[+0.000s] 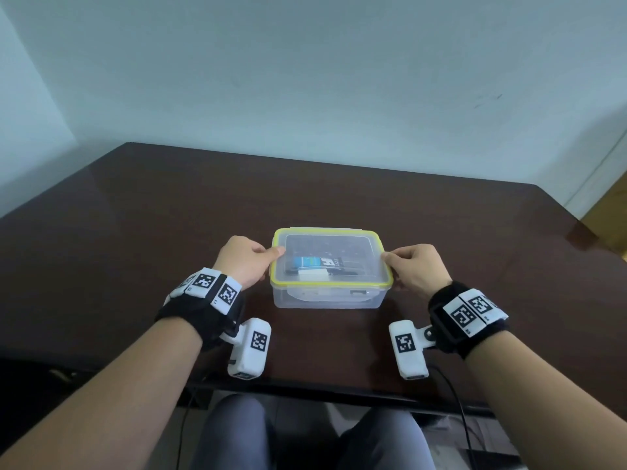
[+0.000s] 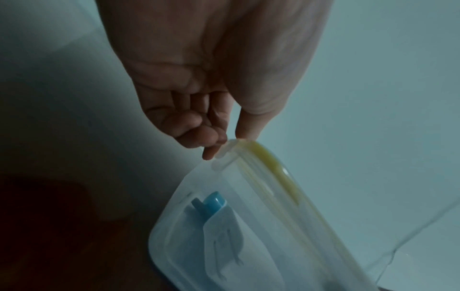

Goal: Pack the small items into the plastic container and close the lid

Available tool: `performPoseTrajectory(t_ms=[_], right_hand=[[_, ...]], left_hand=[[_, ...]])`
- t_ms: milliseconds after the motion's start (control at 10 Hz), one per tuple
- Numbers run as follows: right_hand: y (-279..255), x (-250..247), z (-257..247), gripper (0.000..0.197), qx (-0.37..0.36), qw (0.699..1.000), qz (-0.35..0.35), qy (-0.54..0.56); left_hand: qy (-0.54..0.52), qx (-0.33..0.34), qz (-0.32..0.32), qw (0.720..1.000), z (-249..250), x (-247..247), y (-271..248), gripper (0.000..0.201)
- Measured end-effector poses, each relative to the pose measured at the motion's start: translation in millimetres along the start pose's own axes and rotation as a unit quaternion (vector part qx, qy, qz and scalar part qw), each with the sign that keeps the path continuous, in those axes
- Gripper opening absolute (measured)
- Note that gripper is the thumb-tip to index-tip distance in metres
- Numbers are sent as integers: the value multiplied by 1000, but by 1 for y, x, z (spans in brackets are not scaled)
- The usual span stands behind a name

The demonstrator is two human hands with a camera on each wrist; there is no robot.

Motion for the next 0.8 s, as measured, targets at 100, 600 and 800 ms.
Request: performPoseTrajectory(t_ms=[100,600,800], right_hand=[[-3,-2,0,26,2,1000,8,22],[-15,-12,5,11,-6,996,34,80],[-51,-115,-71,8,-138,968,185,103]], left_hand=[[-20,7,16,1000,-2,-1,-4,54],[-150,-43,-13,988,-24,17,-10,49],[-276,-91,36,956,-46,11,-40,19]])
Point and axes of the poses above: each hand's wrist, its own y-axis towards the middle knuckle, its own x-axis out of the palm, z = x × y, the point moved 10 cm from there along y, towards the middle knuckle, and after that the axes turned 3 degrees about -y, right-handed, at the moved point
